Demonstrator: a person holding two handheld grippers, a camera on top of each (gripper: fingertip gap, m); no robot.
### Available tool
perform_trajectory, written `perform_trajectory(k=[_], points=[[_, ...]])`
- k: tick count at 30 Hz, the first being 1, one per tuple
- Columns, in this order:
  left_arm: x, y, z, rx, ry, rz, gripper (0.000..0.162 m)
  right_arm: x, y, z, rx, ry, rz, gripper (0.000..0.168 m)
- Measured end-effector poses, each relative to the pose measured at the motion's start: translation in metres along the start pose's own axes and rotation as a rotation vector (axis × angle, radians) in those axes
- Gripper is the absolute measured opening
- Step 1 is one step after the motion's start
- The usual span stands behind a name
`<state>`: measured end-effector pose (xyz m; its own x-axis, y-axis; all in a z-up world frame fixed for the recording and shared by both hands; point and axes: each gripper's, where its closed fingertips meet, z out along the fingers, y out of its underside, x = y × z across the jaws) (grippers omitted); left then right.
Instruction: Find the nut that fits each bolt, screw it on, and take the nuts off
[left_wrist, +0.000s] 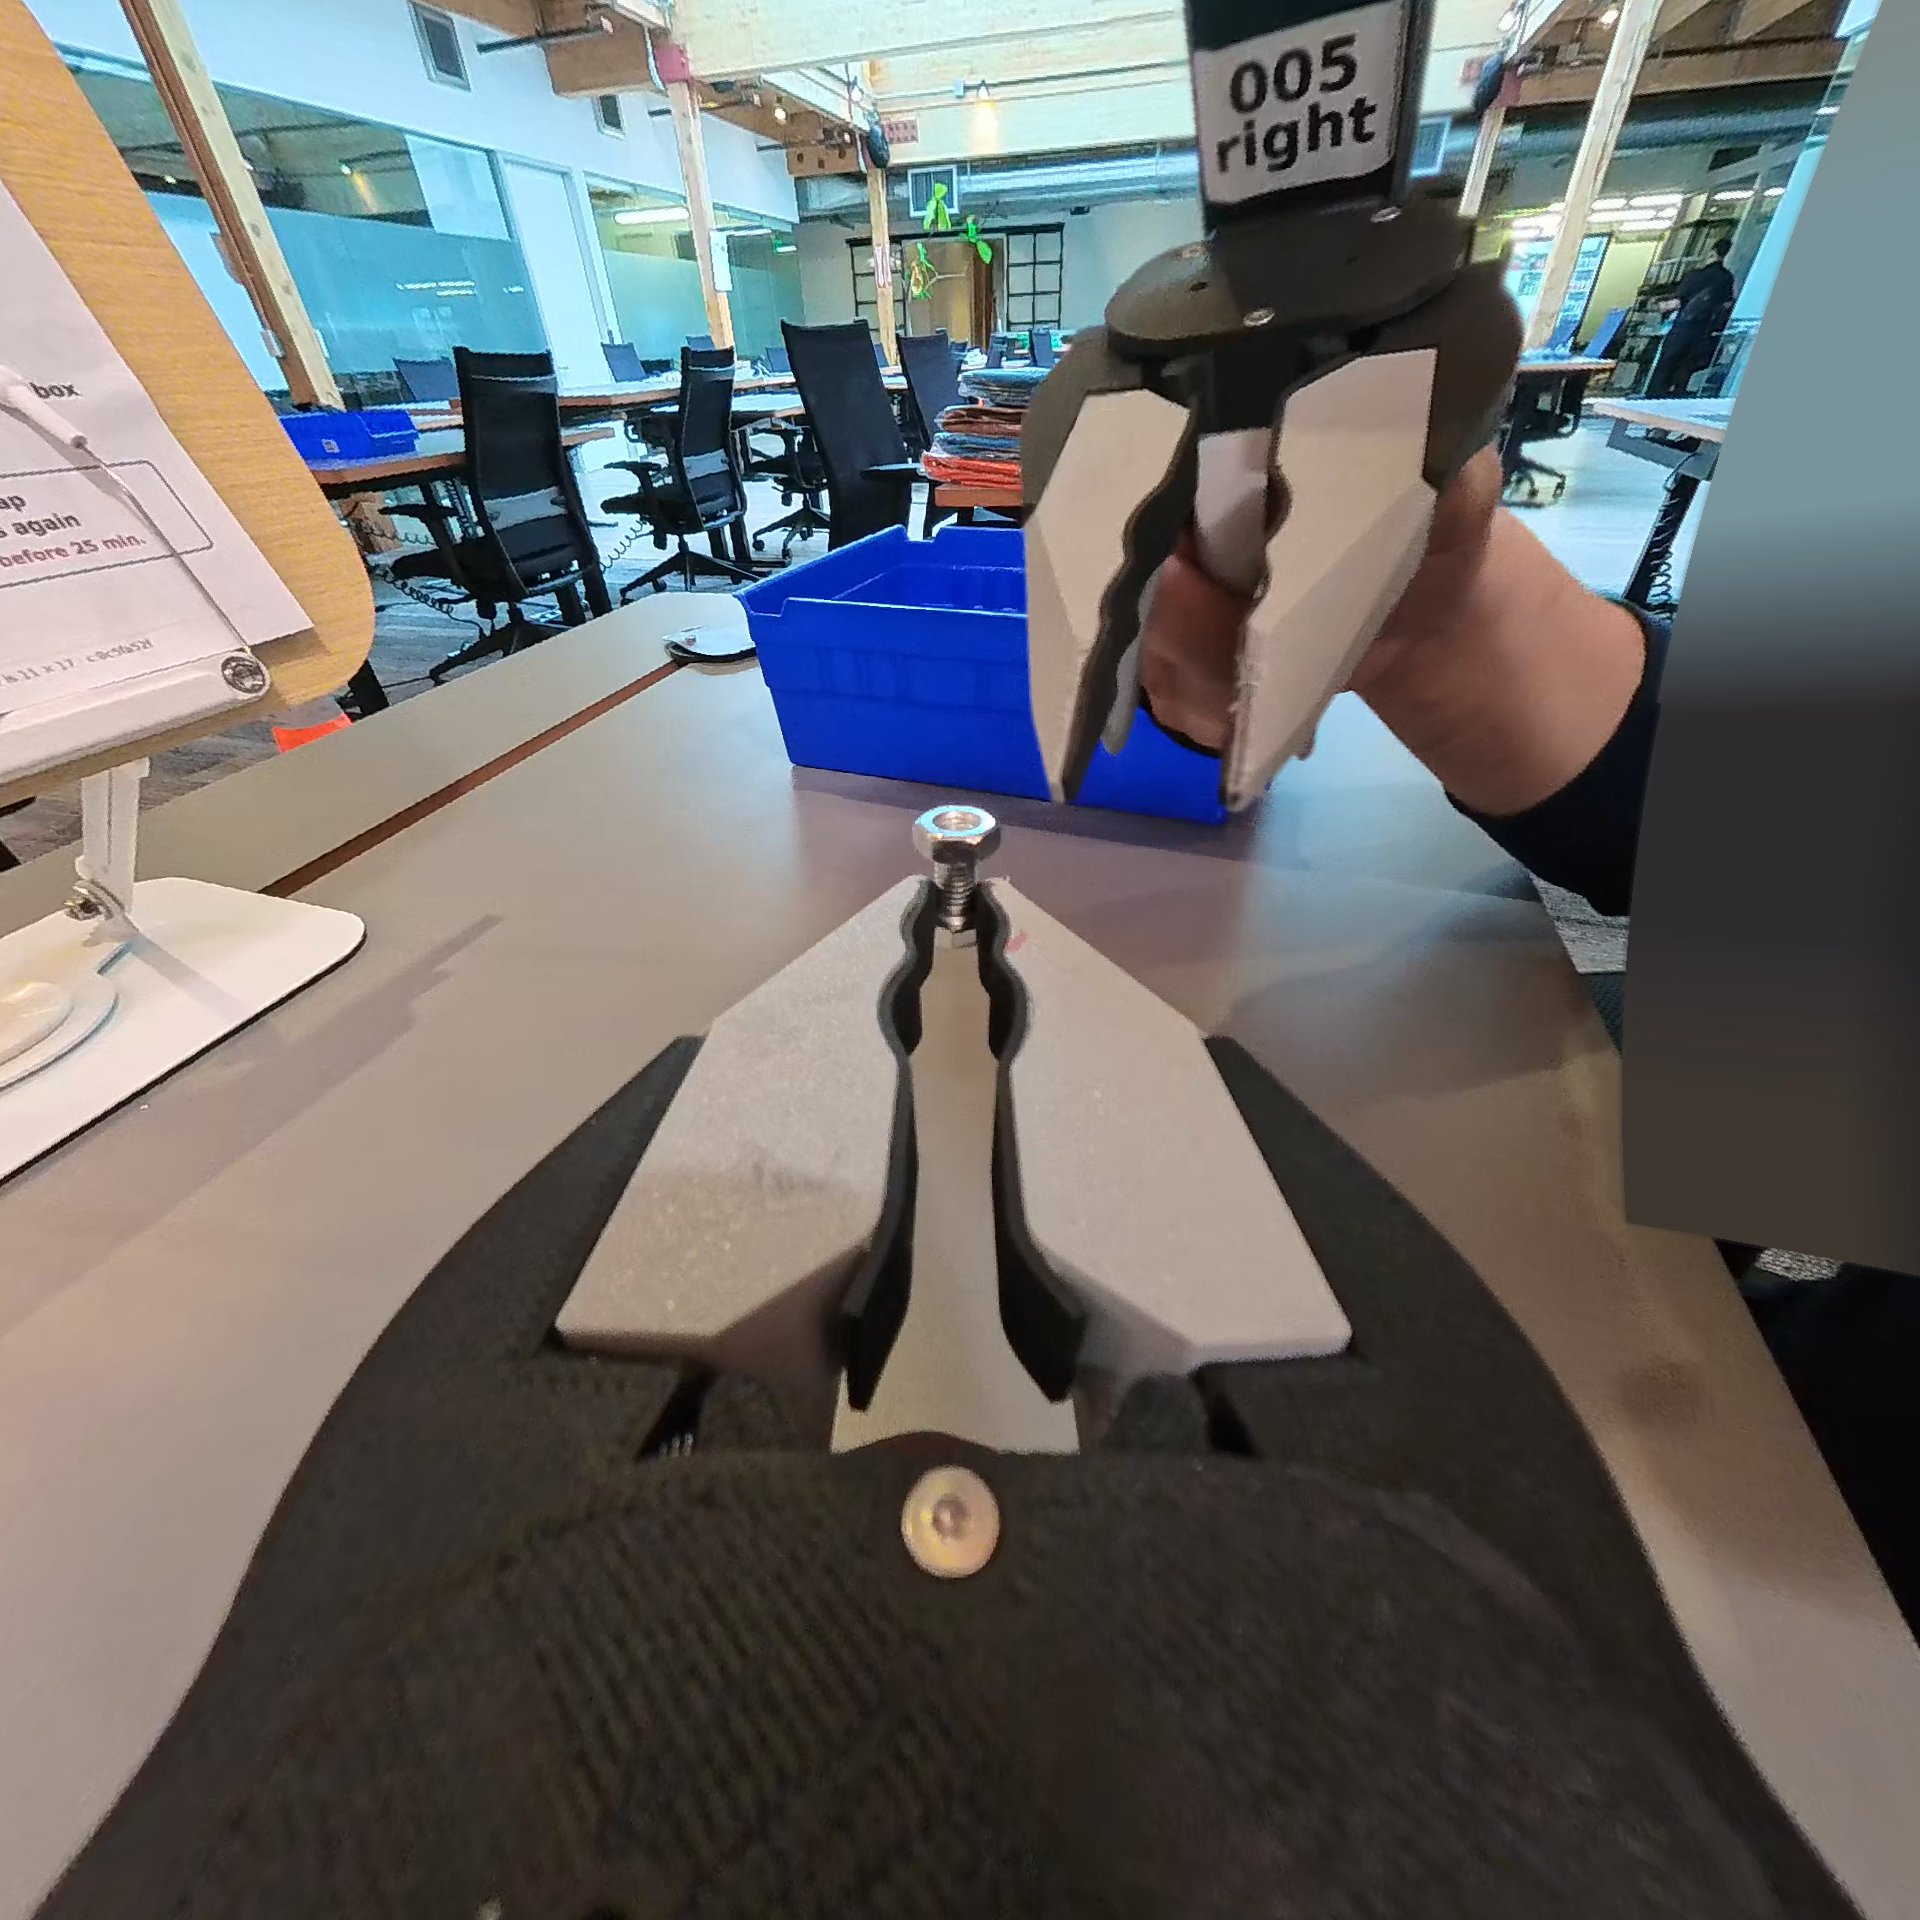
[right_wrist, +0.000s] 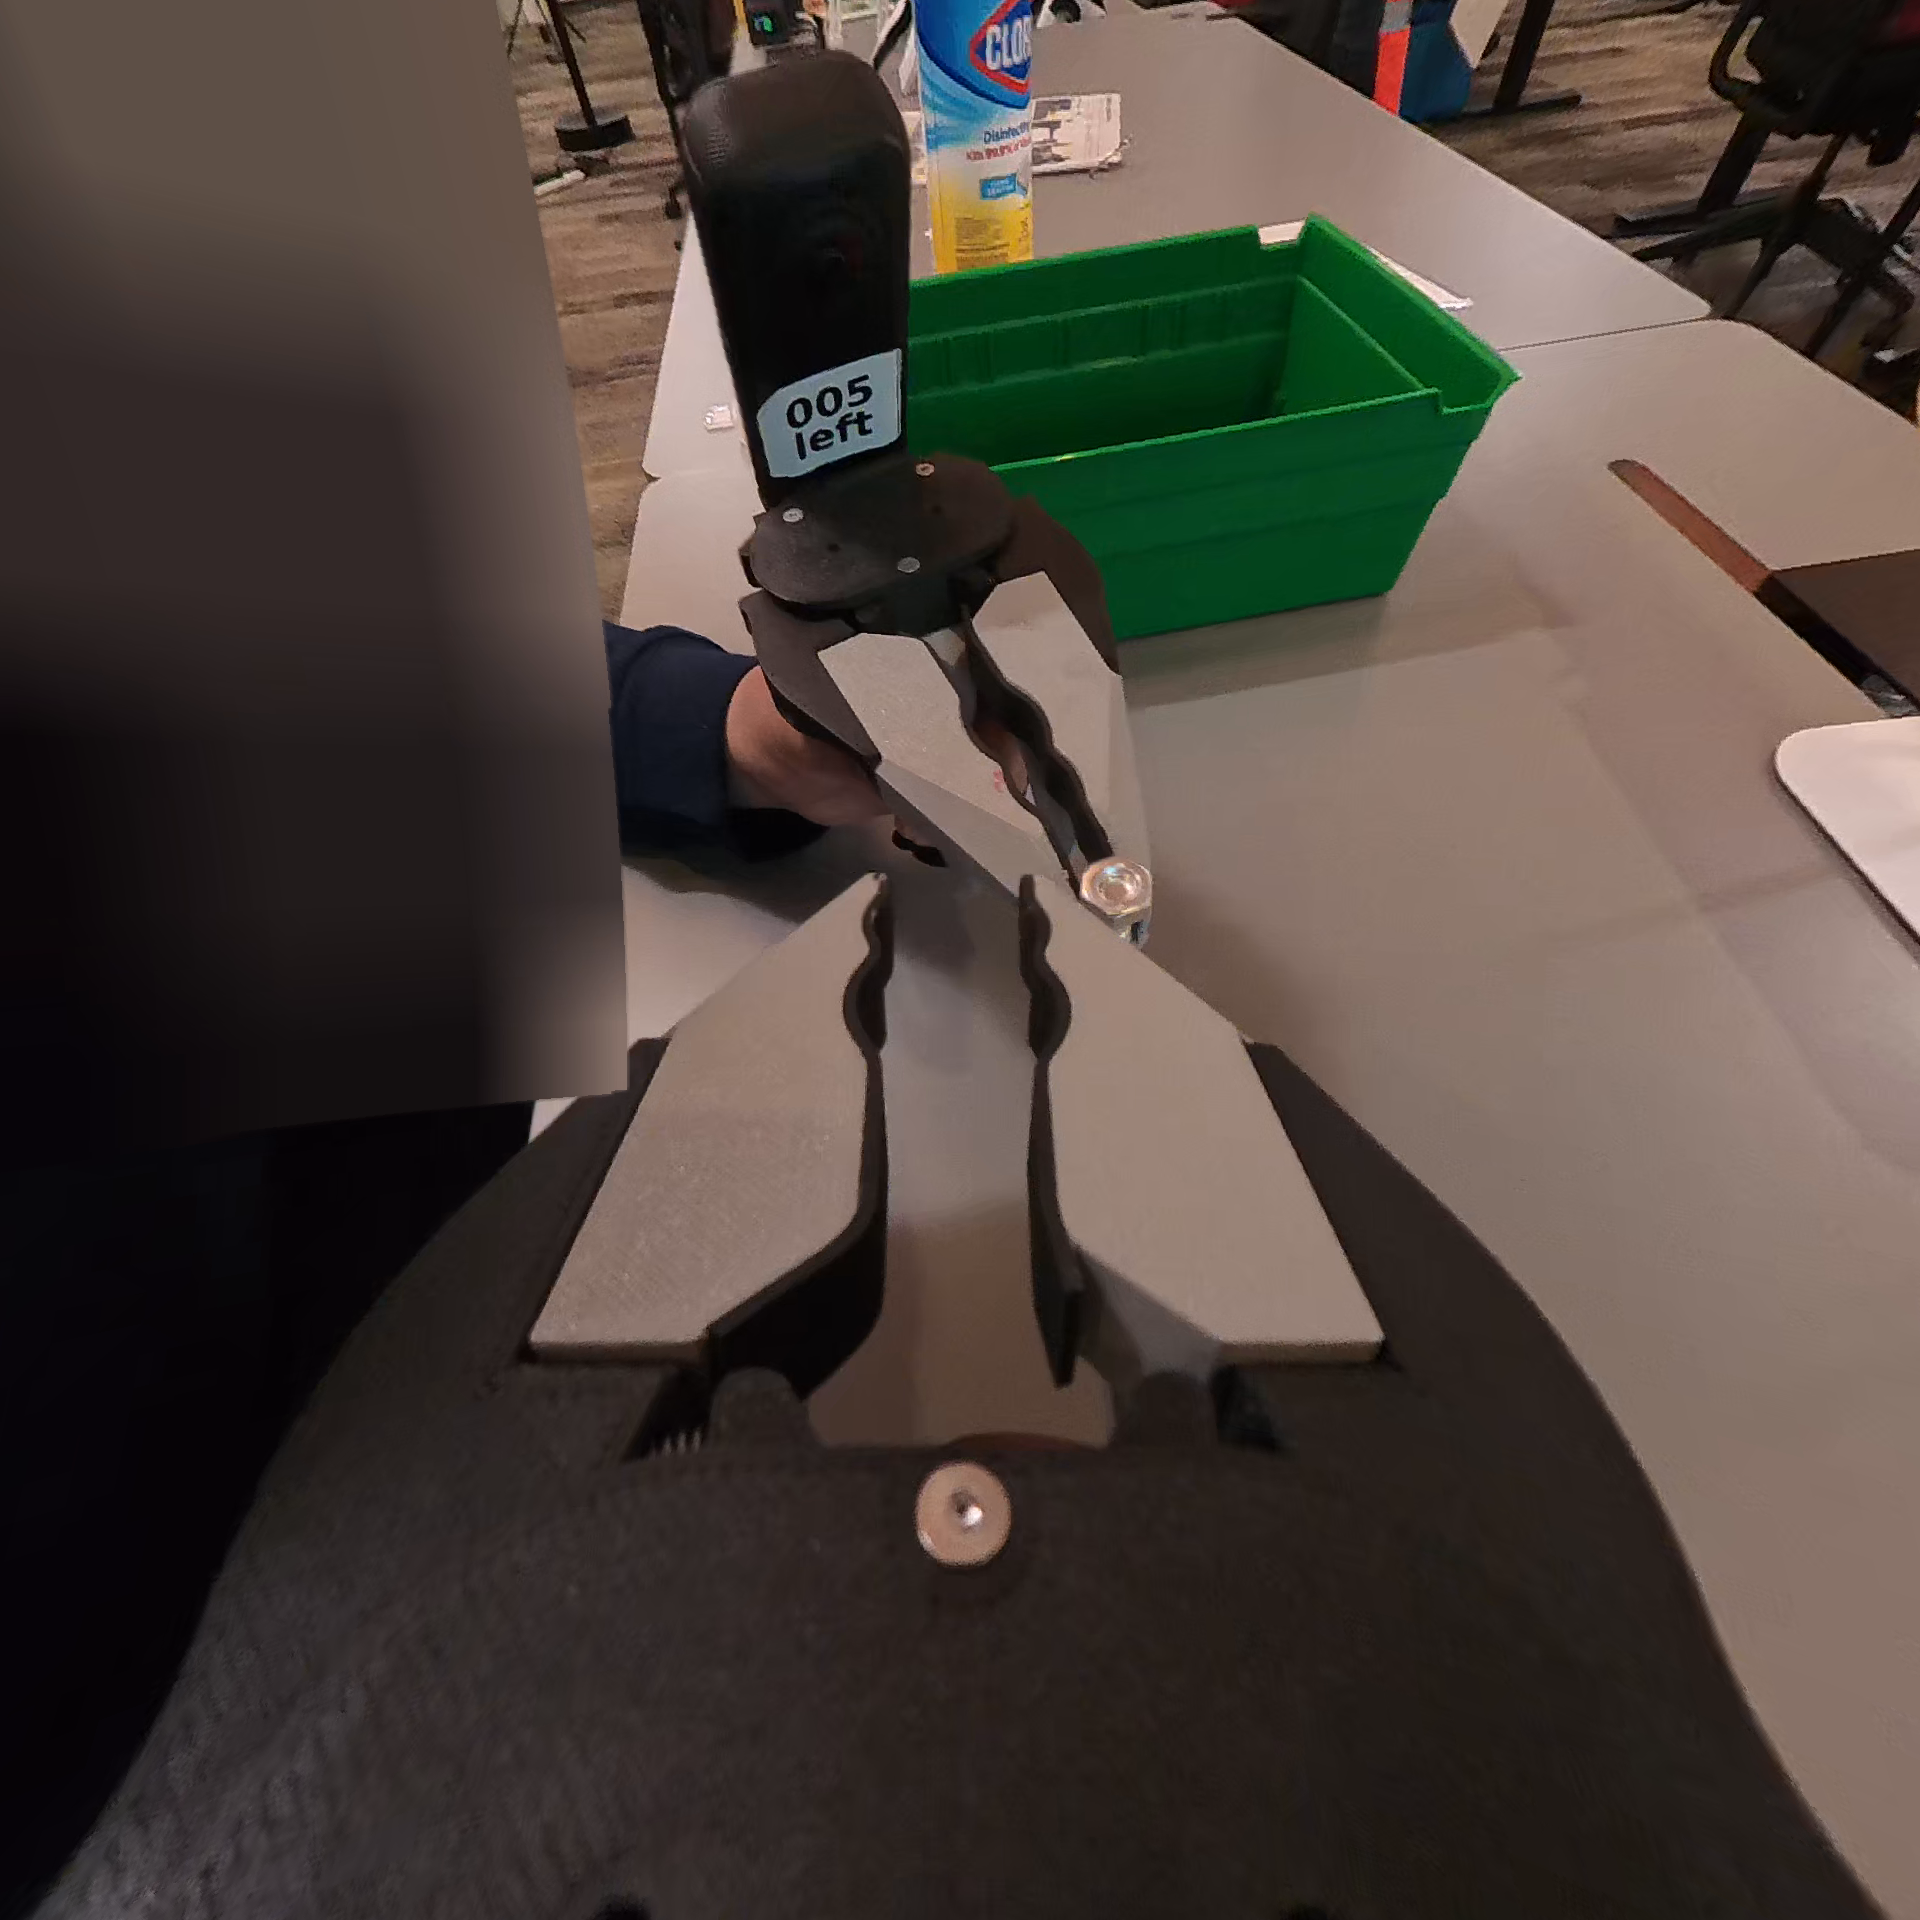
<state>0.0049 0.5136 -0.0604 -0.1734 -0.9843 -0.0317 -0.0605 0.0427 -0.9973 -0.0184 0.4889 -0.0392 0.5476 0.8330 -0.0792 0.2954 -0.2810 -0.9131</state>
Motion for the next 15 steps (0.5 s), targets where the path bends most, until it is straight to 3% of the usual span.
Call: perform_trajectory(k=[5,12,15], points=[[-0.001,-0.001,-0.001,0.003,-0.002,-0.001,0.005,0.027,0.007,-0.001,-0.029,0.129,0.035,0.024],[-0.002,0.0,-0.001,-0.001,-0.012,0.0,0.005,-0.003,0.001,0.002,0.02,-0.029,0.061,0.023],[-0.001,0.0,0.0,-0.003,-0.006,0.001,0.005,0.006,-0.001,-0.001,0.014,0.03,0.05,0.024]])
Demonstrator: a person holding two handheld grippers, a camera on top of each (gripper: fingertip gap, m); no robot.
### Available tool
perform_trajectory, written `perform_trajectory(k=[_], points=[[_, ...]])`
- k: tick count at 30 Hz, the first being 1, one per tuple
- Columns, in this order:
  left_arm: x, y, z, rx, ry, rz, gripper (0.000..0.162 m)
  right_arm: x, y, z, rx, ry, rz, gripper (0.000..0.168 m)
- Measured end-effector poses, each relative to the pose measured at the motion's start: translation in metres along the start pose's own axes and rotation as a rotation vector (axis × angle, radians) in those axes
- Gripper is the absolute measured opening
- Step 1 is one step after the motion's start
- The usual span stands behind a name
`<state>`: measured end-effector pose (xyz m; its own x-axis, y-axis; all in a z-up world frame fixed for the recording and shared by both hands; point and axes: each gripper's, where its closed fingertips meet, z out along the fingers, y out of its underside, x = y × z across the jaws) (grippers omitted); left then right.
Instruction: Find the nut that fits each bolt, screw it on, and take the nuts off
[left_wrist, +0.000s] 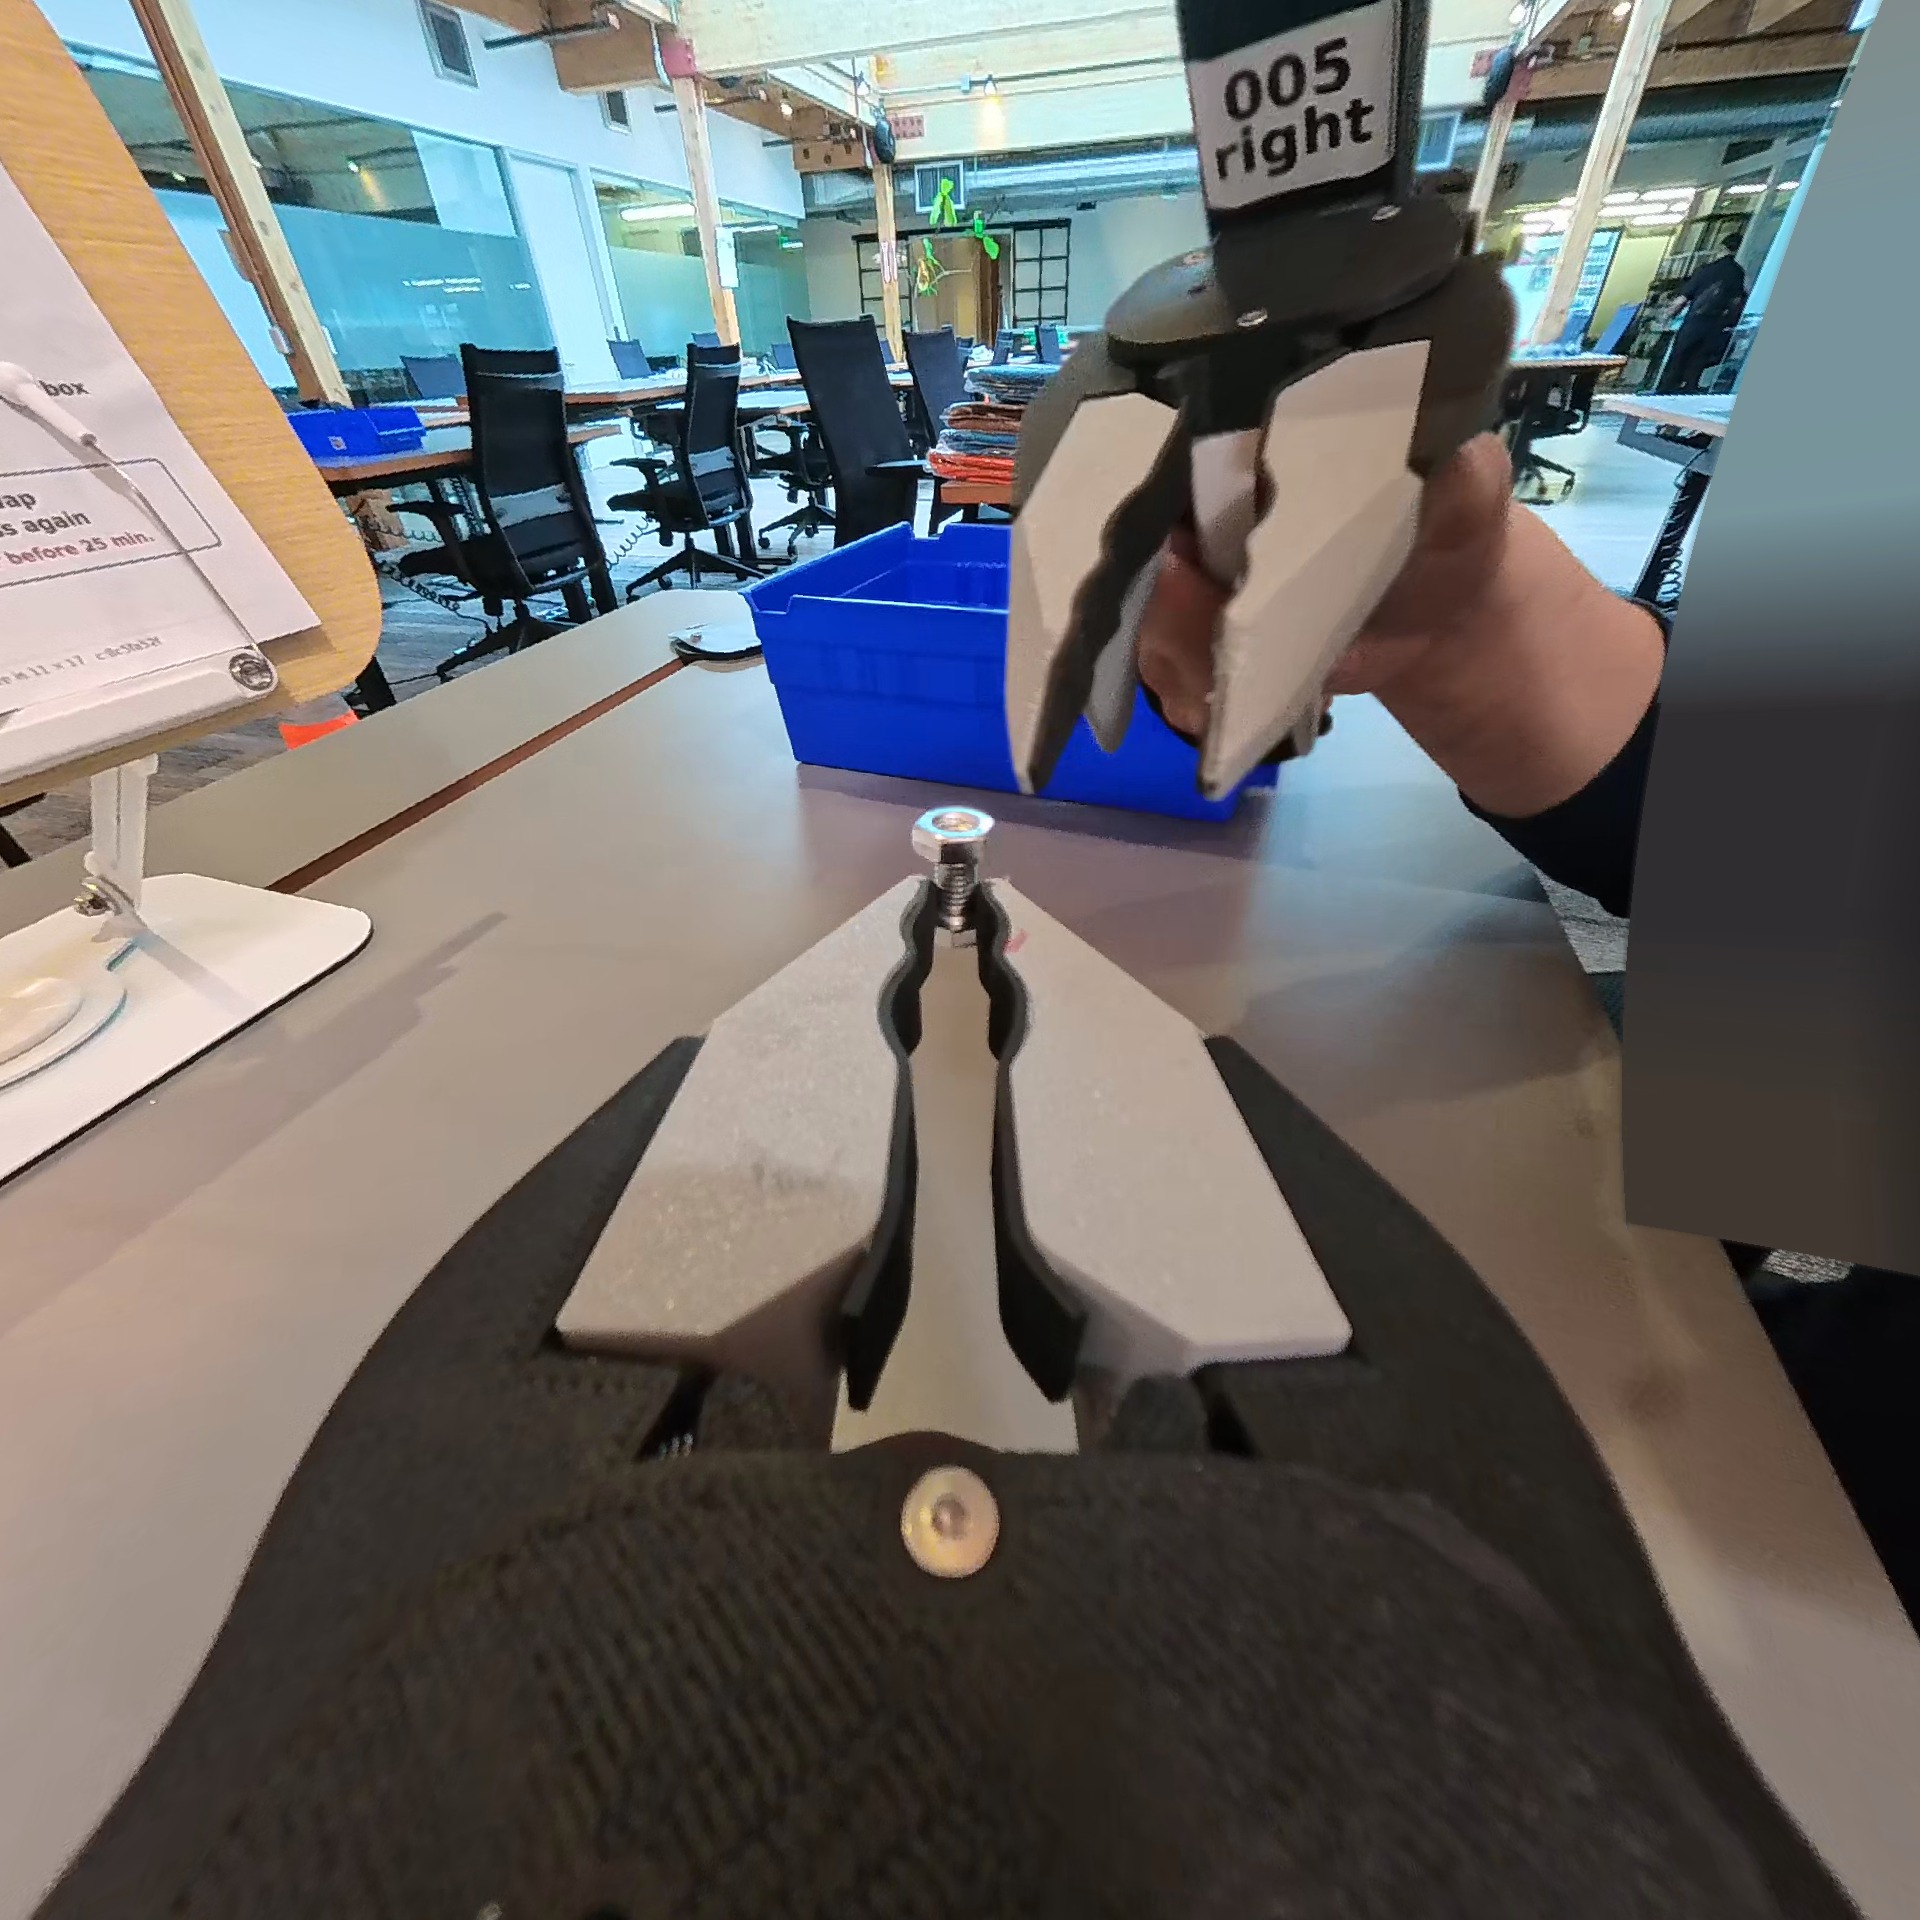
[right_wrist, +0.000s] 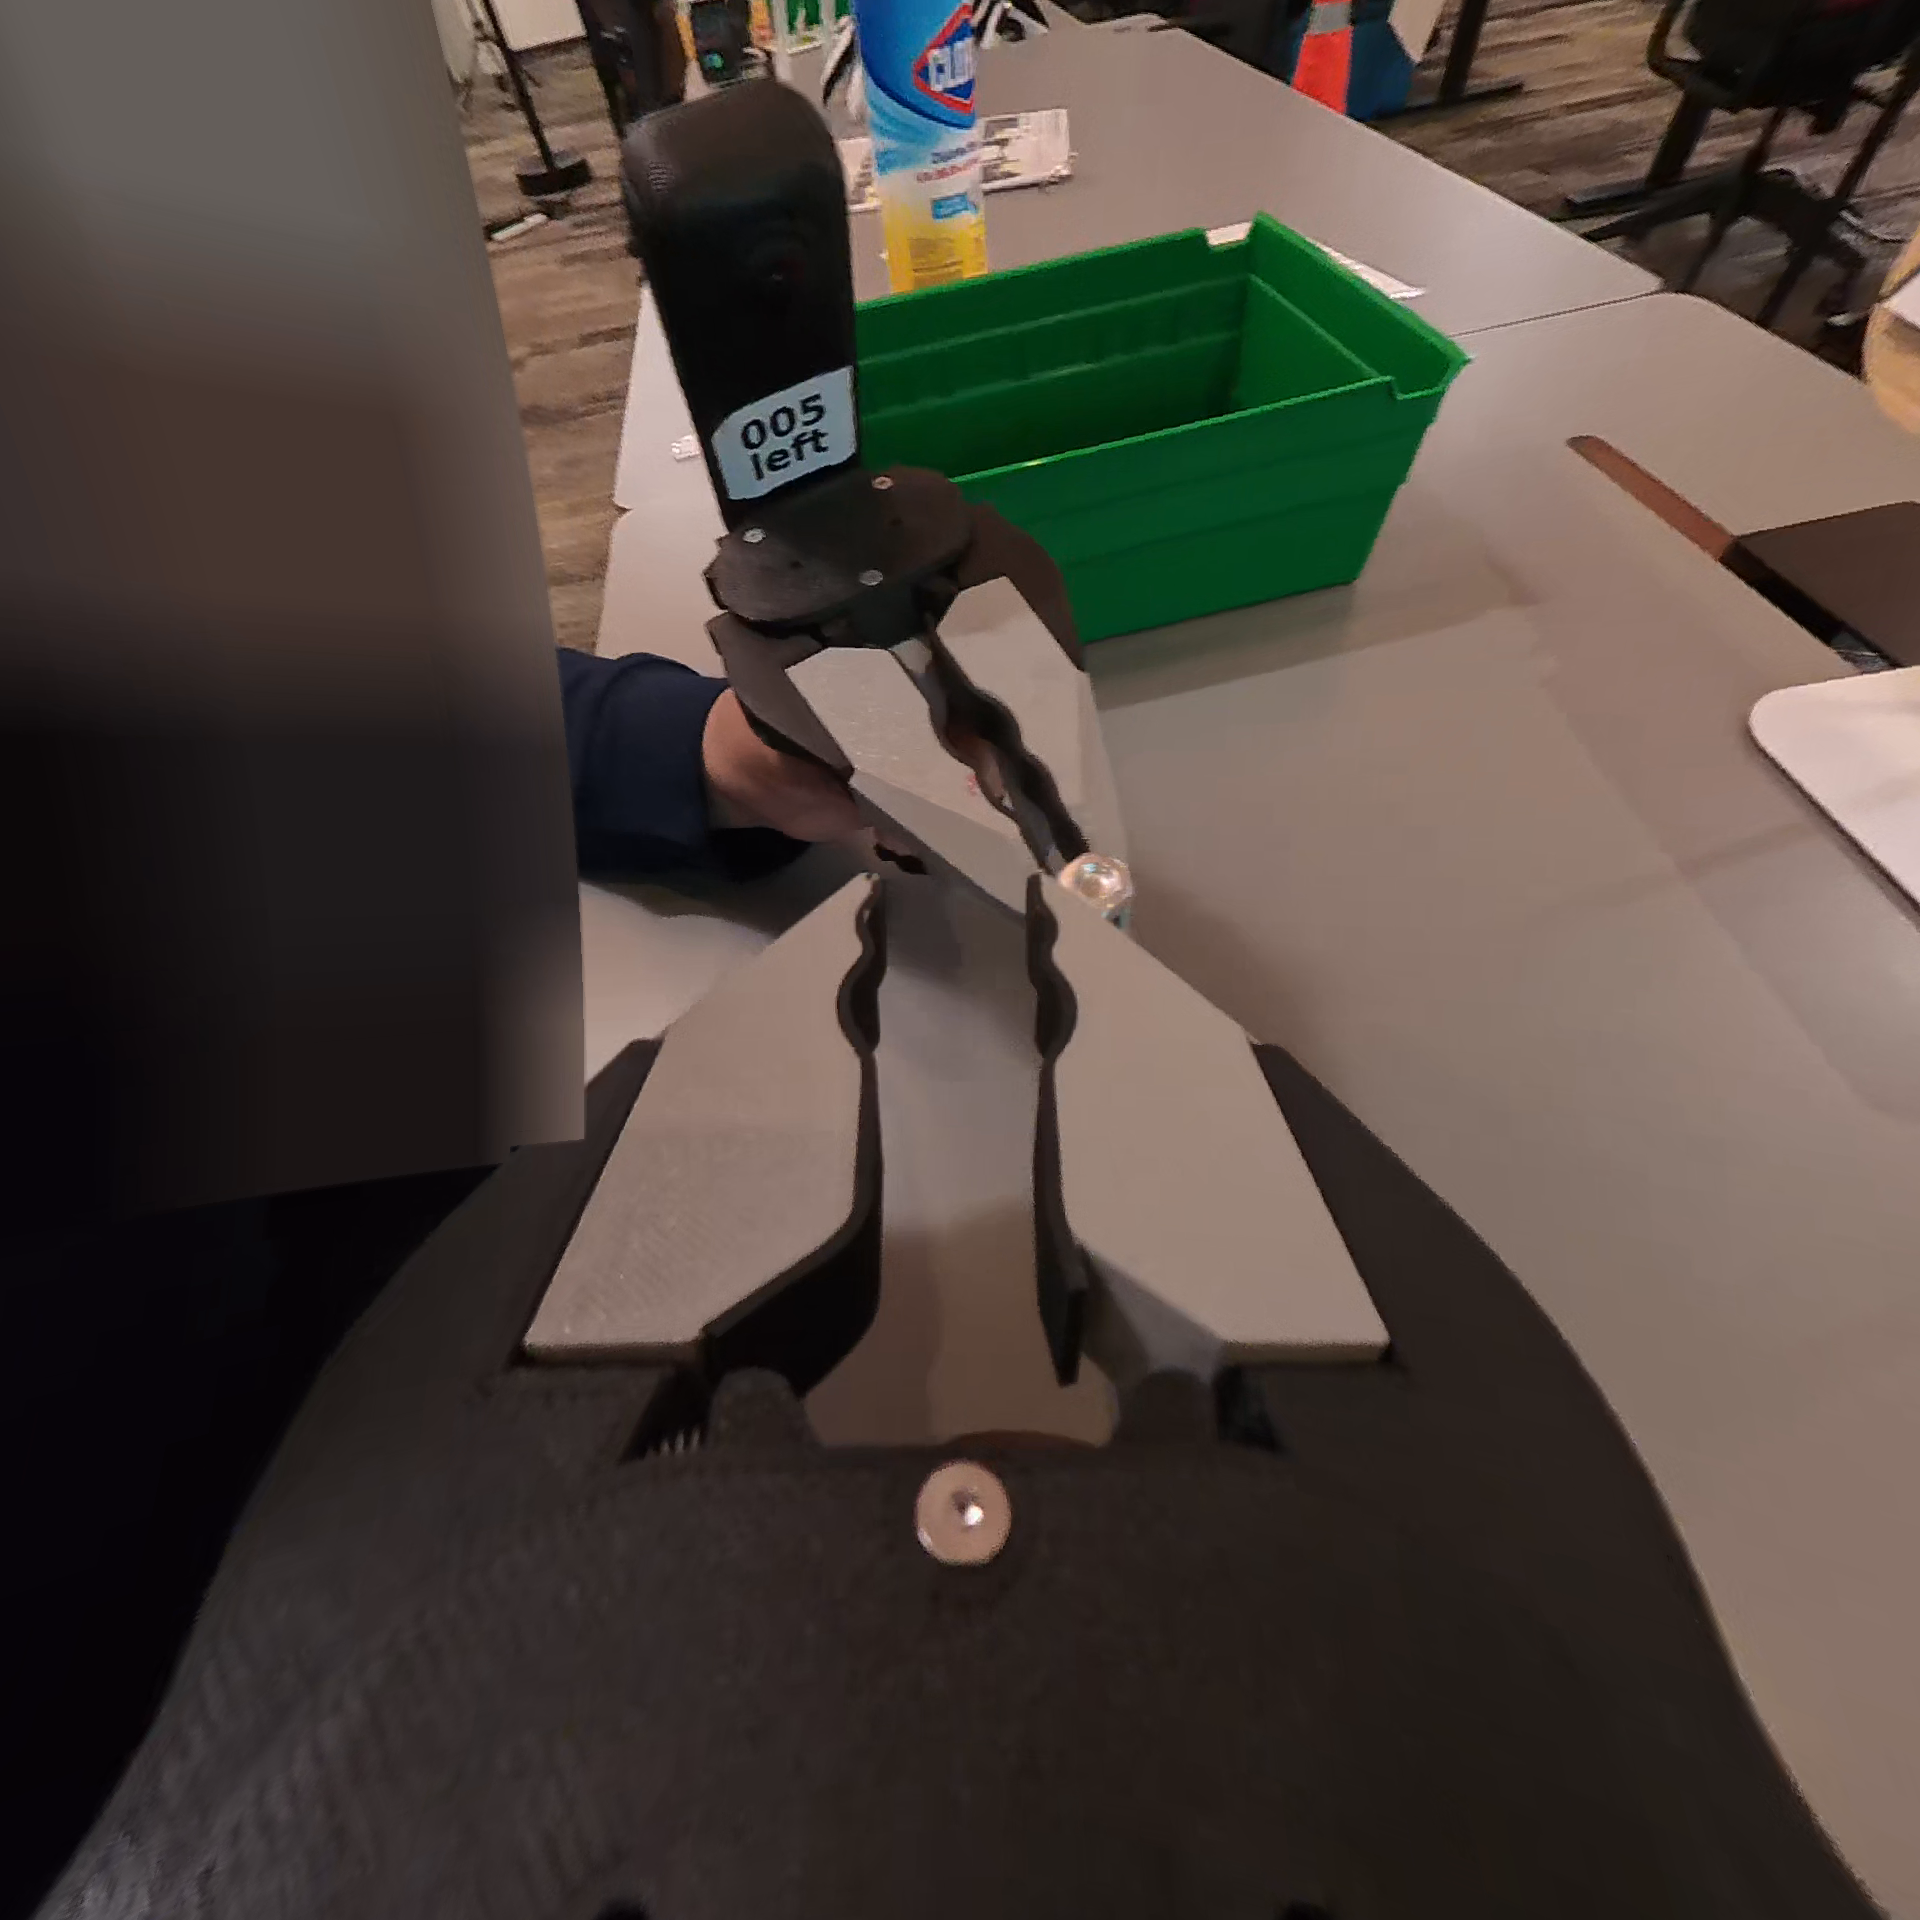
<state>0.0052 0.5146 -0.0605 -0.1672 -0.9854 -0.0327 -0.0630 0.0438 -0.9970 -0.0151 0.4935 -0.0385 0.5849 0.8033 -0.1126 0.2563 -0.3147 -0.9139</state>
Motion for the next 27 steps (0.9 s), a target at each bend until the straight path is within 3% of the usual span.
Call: perform_trajectory(k=[4,10,13,20,25,27], points=[[0.0,-0.001,-0.001,0.003,-0.001,-0.001,0.005,0.026,0.005,-0.003,-0.023,0.12,0.032,0.026],[0.0,0.0,0.0,0.002,0.0,0.001,0.005,0.01,0.007,0.003,-0.027,0.034,0.028,0.027],[-0.001,-0.001,-0.001,0.005,-0.001,-0.004,0.005,-0.004,0.005,0.001,-0.024,-0.035,0.016,0.02],[0.0,-0.001,0.0,0.003,0.0,-0.001,0.005,0.025,0.009,0.001,-0.049,0.119,0.032,0.03],[0.0,-0.001,0.0,0.003,-0.001,-0.001,0.005,-0.005,0.01,0.005,-0.053,-0.035,0.015,0.024],[0.0,-0.001,0.0,0.003,0.001,0.001,0.005,-0.005,0.008,0.004,-0.047,-0.025,-0.001,0.024]])
